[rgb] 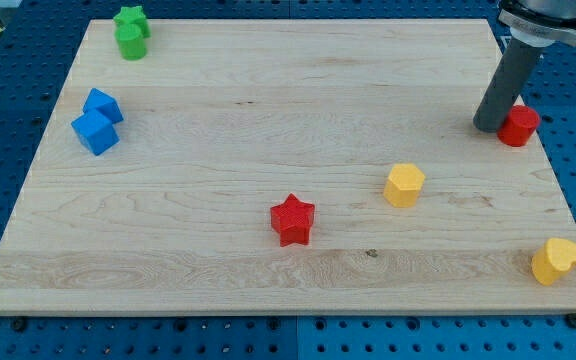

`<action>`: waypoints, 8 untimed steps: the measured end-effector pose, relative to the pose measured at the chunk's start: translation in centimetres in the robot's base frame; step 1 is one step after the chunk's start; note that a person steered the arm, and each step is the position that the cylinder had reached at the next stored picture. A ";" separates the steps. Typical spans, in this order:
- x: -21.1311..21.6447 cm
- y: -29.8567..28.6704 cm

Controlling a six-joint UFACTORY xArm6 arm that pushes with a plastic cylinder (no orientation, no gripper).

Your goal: Move the yellow hexagon closer to the red star

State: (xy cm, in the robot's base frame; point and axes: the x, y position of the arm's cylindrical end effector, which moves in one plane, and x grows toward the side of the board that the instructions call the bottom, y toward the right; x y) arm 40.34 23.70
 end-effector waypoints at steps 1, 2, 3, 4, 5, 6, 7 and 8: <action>0.5 -2.9; 5.2 -5.6; 8.7 -9.6; 9.2 -13.2; 9.2 -14.3; 9.2 -14.3; 9.3 -14.0; 9.3 -14.0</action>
State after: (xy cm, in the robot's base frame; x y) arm 49.63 9.68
